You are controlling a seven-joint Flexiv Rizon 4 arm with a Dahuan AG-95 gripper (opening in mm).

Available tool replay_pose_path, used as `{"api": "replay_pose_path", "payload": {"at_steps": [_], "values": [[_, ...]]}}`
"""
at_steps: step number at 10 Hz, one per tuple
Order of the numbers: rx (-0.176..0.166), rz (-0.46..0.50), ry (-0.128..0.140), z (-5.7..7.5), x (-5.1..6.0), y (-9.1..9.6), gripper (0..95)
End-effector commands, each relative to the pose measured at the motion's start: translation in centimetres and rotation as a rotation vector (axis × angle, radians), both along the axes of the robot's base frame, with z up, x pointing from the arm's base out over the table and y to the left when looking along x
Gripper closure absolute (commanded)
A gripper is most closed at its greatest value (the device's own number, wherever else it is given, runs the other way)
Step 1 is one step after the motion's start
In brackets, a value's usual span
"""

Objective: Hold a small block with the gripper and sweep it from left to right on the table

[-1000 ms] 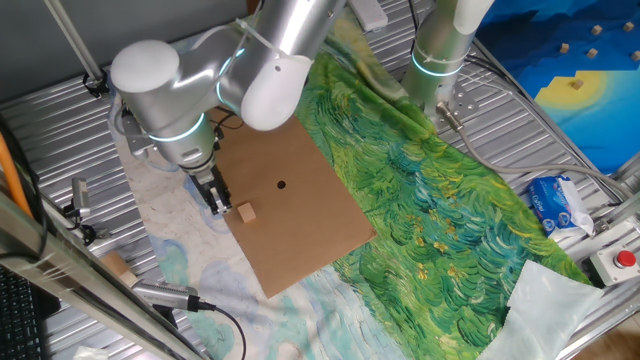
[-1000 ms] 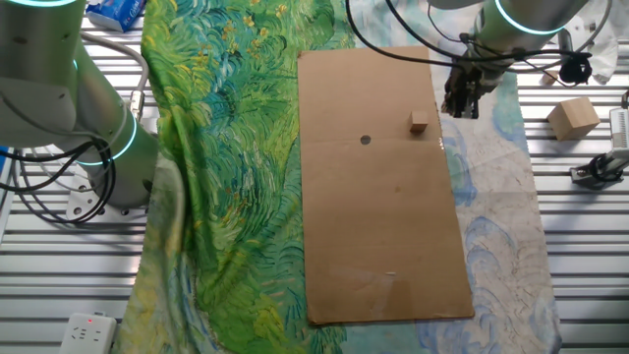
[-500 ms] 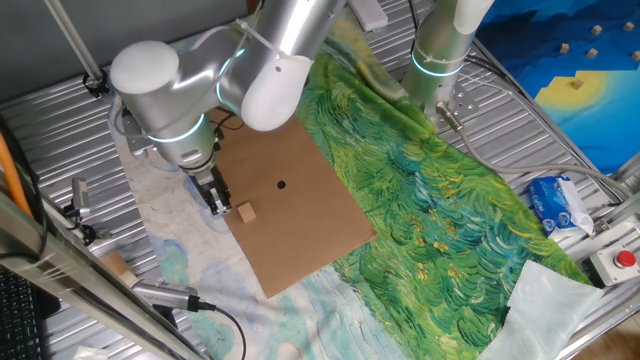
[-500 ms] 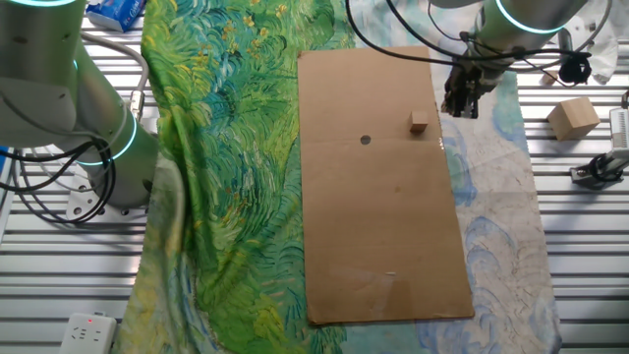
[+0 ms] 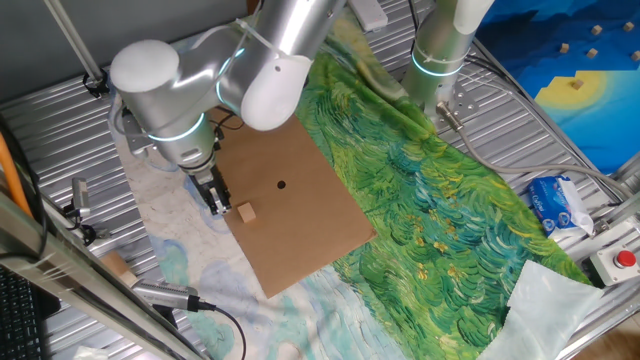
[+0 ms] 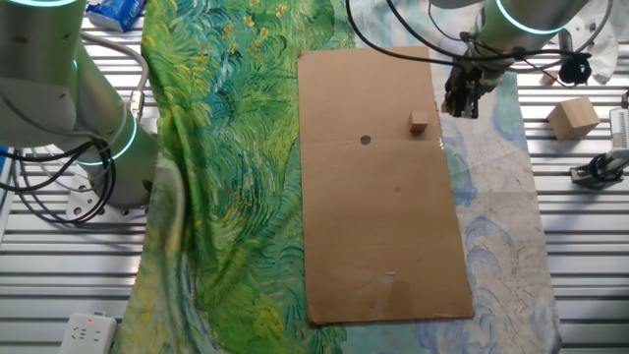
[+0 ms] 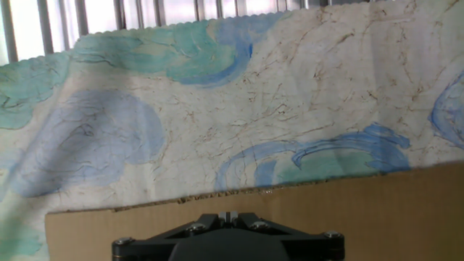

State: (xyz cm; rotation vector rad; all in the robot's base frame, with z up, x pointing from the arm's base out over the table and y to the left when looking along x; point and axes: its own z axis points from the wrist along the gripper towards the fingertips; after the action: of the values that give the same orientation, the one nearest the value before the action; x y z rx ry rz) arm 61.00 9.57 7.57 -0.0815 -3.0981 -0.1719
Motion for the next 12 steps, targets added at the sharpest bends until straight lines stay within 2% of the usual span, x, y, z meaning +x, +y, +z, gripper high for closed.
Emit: {"api": "replay_pose_path", "payload": {"at_steps": [1,2,6,8,10,11,12], "values": [[-0.091,0.04,0.08,0.1,-0.1,0.0,95.0],[-0.123,0.057,0.104,0.1,-0.1,0.0,95.0],[-0.129,0.09,0.166,0.1,-0.1,0.0,95.0],[-0.128,0.092,0.174,0.1,-0.1,0.0,95.0],[-0.105,0.113,0.18,-0.2,-0.1,0.0,95.0],[-0.086,0.108,0.175,-1.2,-0.4,-0.2,95.0],[-0.075,0.103,0.16,-1.7,-0.9,-0.1,95.0]]}}
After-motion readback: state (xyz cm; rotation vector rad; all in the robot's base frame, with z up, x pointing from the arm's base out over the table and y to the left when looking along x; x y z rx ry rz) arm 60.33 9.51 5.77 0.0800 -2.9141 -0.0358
